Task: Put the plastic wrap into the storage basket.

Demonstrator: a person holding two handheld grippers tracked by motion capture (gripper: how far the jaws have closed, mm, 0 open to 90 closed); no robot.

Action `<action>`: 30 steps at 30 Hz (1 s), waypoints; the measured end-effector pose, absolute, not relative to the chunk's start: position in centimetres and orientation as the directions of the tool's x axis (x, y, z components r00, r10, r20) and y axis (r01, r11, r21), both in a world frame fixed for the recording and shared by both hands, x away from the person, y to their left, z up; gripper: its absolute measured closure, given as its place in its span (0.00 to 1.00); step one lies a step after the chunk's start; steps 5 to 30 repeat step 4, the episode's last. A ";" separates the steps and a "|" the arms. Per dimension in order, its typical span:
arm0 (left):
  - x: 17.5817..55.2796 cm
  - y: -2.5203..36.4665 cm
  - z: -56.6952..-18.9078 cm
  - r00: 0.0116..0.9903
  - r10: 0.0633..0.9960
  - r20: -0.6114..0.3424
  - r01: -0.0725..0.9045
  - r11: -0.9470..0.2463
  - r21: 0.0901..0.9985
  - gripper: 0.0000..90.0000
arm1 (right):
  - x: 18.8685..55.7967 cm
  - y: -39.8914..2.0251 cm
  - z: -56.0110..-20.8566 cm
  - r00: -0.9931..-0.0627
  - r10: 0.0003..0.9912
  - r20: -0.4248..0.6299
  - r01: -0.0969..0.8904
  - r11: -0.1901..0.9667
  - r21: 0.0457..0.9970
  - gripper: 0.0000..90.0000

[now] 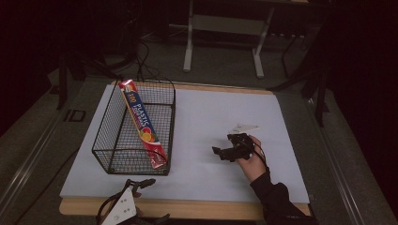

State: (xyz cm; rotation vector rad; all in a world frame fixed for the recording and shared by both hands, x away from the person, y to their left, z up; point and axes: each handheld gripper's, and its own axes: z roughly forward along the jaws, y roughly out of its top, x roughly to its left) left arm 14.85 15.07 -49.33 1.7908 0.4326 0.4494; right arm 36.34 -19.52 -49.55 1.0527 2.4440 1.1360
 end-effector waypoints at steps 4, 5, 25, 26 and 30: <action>14.8 15.1 -49.3 0.857 0.509 0.078 0.060 -0.249 0.967 0.00 | 36.5 -19.4 -50.1 -0.713 0.698 0.065 0.507 0.449 0.735 0.16; 14.8 15.1 -49.3 0.857 0.509 0.078 0.060 -0.249 0.967 0.00 | 36.5 -19.4 -50.1 -0.713 0.698 0.065 0.507 0.449 0.735 0.16; 14.8 15.1 -49.3 0.857 0.509 0.078 0.060 -0.249 0.967 0.00 | 36.5 -19.4 -50.1 -0.713 0.698 0.065 0.507 0.449 0.735 0.16; 14.8 15.1 -49.3 0.857 0.509 0.078 0.060 -0.249 0.967 0.00 | 36.5 -19.4 -50.1 -0.713 0.698 0.065 0.507 0.449 0.735 0.16; 14.8 15.1 -49.3 0.857 0.509 0.078 0.060 -0.249 0.967 0.00 | 36.5 -19.4 -50.1 -0.713 0.698 0.065 0.507 0.449 0.735 0.16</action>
